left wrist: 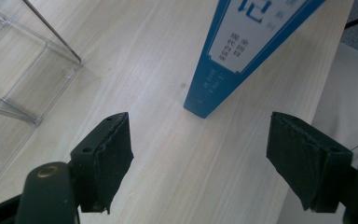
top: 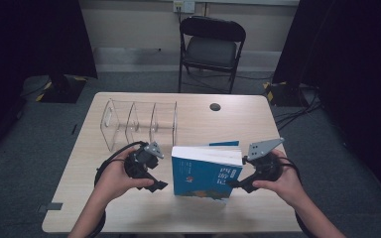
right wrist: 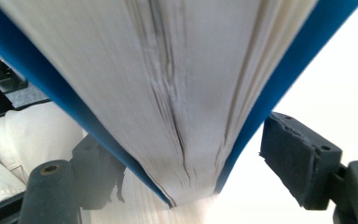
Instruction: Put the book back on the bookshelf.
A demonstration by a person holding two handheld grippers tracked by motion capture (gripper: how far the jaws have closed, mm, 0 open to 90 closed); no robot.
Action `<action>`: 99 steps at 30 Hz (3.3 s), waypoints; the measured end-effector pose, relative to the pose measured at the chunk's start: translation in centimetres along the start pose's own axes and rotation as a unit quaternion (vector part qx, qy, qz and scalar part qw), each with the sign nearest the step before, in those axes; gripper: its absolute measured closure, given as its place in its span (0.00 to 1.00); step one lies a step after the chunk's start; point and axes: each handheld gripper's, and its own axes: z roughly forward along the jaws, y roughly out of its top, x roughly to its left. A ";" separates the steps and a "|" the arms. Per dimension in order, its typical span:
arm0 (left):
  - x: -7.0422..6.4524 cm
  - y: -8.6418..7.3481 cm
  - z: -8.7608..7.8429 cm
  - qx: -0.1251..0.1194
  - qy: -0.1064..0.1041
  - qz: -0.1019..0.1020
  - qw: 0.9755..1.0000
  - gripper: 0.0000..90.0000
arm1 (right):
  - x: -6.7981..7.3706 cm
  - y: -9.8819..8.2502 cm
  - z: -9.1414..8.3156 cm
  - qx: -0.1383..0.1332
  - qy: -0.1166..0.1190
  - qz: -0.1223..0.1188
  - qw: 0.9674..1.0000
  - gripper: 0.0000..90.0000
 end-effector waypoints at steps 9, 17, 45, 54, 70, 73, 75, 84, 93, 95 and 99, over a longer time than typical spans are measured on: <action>-0.1 1.3 -1.1 0.011 0.008 0.013 1.000 0.25 | -0.1 -0.7 0.0 0.002 -0.002 0.007 1.000 0.26; 0.0 1.8 -1.6 0.010 0.004 0.009 1.000 0.25 | -0.1 -1.6 0.6 0.004 -0.003 0.014 1.000 0.25; -0.8 5.2 -3.1 -0.002 -0.005 0.046 0.999 0.24 | -1.5 -8.9 2.7 0.053 -0.041 0.055 0.996 0.20; -0.9 6.6 -3.3 0.004 -0.003 0.059 0.998 0.24 | -1.7 -11.0 2.9 0.067 -0.050 0.068 0.994 0.21; -1.6 9.2 -3.3 -0.002 -0.015 0.086 0.996 0.22 | -1.8 -13.1 3.0 0.047 -0.084 0.059 0.994 0.21; -1.8 9.5 -3.1 0.001 -0.014 0.094 0.996 0.23 | -1.7 -13.3 3.0 0.038 -0.086 0.060 0.994 0.21; -2.0 9.8 -2.7 0.004 -0.013 0.104 0.994 0.24 | -1.6 -13.6 3.0 0.030 -0.092 0.060 0.994 0.21; -2.5 10.8 -2.0 0.032 -0.010 0.136 0.990 0.37 | -1.2 -14.2 3.2 0.007 -0.111 0.052 0.992 0.21; -3.2 11.8 -1.2 0.065 -0.013 0.163 0.984 0.45 | -1.0 -14.1 3.3 0.011 -0.119 0.045 0.992 0.21; -3.3 12.1 -1.0 0.074 -0.013 0.163 0.984 0.48 | -1.0 -14.1 3.3 0.011 -0.119 0.044 0.992 0.21; -3.4 12.2 -0.8 0.086 -0.024 0.162 0.983 0.51 | -1.0 -14.1 3.3 0.011 -0.119 0.044 0.992 0.21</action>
